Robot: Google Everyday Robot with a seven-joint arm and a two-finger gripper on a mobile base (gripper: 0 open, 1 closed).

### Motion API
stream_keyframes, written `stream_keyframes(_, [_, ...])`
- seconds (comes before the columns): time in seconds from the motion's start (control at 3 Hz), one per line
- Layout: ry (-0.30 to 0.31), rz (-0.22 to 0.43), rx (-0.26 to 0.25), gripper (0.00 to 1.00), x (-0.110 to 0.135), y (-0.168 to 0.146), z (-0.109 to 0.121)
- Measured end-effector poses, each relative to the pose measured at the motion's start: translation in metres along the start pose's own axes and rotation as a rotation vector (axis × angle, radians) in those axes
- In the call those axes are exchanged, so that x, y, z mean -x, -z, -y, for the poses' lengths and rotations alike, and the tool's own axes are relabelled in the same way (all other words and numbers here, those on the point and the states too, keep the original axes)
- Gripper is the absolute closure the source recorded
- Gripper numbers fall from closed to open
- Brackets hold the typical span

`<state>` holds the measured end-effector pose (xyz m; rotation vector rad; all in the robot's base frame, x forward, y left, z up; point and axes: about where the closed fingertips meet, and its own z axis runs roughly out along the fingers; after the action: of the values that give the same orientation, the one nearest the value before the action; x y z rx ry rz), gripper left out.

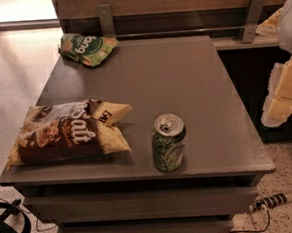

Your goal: Move green can near green rice chip bag

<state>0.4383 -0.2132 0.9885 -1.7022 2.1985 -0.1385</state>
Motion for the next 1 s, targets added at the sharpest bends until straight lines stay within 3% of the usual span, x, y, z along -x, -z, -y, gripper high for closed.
stream_keyframes(0.33, [0.0,0.0,0.0,0.0,0.0,0.0,0.0])
stream_keyframes(0.67, [0.007,0.065,0.027,0.0,-0.001,-0.004,-0.001])
stream_keyframes(1.0, [0.036,0.234,0.096,0.0,-0.004,-0.032,-0.009])
